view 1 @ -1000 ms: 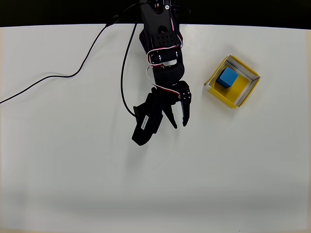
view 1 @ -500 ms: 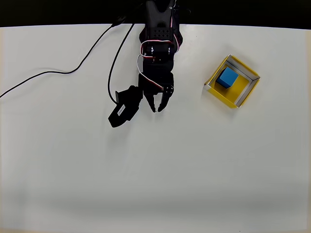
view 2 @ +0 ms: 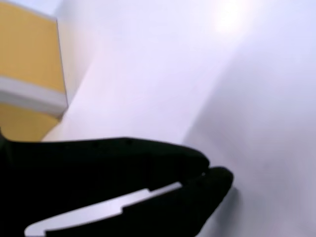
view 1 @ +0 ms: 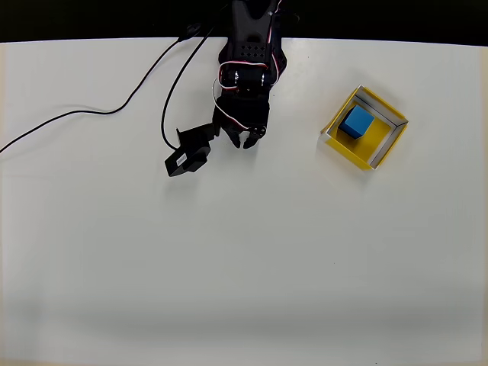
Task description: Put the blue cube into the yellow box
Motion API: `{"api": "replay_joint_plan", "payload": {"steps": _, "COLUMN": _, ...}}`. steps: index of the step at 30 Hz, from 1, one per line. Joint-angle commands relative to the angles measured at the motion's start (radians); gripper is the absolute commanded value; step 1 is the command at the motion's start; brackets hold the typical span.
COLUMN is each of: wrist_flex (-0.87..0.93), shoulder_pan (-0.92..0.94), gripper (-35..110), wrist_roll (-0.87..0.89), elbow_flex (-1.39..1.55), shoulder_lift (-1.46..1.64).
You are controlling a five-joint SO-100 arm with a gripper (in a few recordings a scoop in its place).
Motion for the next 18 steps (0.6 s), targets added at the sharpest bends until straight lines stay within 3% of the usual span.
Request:
{"api": "replay_joint_plan", "payload": {"steps": 1, "wrist_flex": 0.025, "shoulder_pan": 0.014, "gripper": 0, "wrist_roll": -0.04, "elbow_flex": 0.026, "shoulder_lift": 0.029}}
{"api": "replay_joint_plan", "payload": {"steps": 18, "wrist_flex": 0.028, "shoulder_pan": -0.006, "gripper": 0, "wrist_roll": -0.061, "elbow_flex": 0.026, "shoulder_lift": 0.025}}
